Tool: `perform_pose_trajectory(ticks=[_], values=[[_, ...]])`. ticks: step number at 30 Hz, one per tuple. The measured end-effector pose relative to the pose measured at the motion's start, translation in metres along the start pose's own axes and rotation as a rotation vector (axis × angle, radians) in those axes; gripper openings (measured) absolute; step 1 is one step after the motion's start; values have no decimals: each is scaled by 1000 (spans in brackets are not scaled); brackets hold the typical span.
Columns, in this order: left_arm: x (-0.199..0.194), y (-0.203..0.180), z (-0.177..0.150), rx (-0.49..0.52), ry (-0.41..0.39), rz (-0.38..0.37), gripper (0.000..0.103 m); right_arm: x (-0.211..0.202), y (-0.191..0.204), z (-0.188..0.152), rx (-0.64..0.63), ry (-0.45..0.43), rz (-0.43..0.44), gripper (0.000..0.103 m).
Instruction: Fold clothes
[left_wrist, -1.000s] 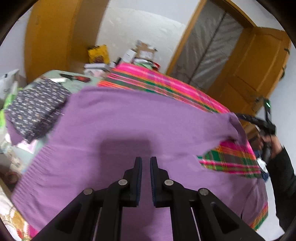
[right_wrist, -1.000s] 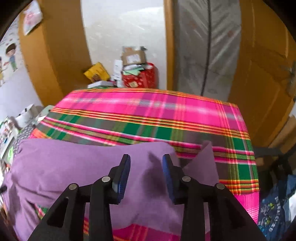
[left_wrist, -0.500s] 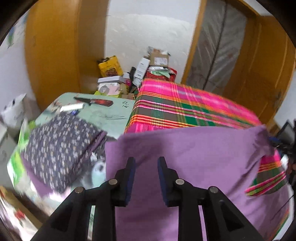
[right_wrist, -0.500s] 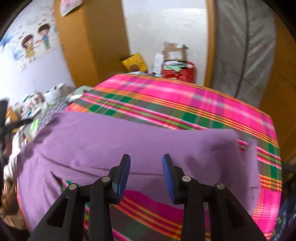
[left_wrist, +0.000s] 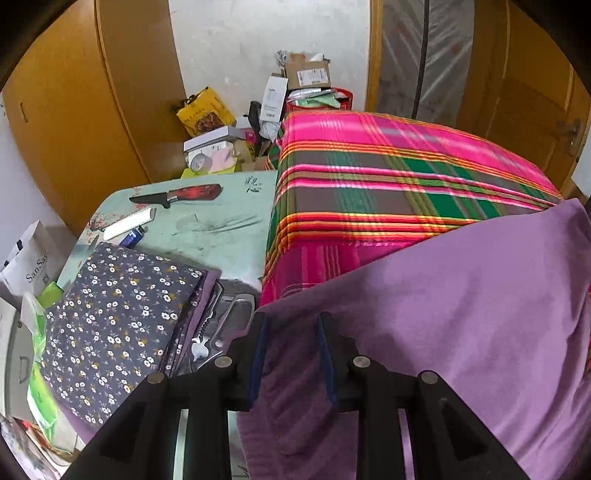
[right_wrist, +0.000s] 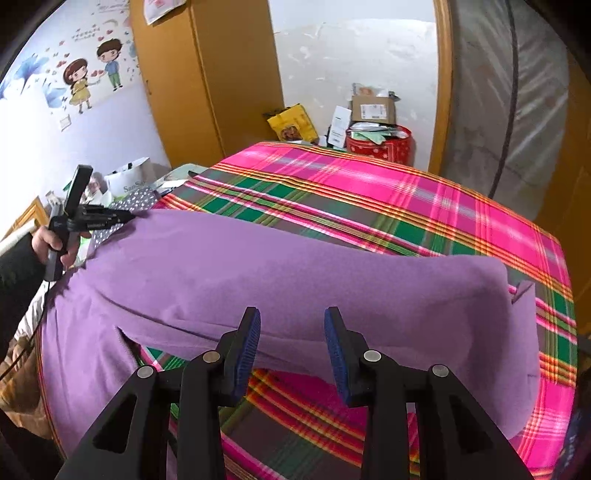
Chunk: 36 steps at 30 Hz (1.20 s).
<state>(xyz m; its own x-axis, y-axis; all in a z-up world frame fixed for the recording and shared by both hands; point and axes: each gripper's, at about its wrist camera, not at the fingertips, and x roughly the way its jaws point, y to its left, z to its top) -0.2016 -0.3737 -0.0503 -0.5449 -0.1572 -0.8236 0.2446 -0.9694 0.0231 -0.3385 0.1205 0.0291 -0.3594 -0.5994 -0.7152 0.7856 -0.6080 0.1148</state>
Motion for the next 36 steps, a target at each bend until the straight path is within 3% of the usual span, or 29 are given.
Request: perform_pose_trajectory(ticks=[8, 12, 13, 16, 20, 28, 33, 36], values=[[13, 8, 10, -12, 21, 12, 30, -7, -13, -11, 43, -14, -11, 37], [17, 11, 12, -28, 24, -26, 29, -12, -20, -16, 65, -19, -18, 37], [17, 11, 12, -28, 23, -31, 28, -13, -22, -17, 70, -20, -20, 37], [16, 5, 11, -6, 17, -47, 9, -16, -25, -20, 80, -23, -22, 37], [14, -10, 11, 44, -13, 40, 4, -16, -29, -24, 94, -23, -23, 37], [11, -11, 33, 4, -106, 151, 4, -20, -40, -28, 133, -43, -53, 37], [31, -15, 33, 18, -49, 171, 5, -23, -56, -38, 194, -41, -93, 37], [21, -7, 33, -40, -48, 124, 7, -31, -71, -48, 254, -48, -136, 37]])
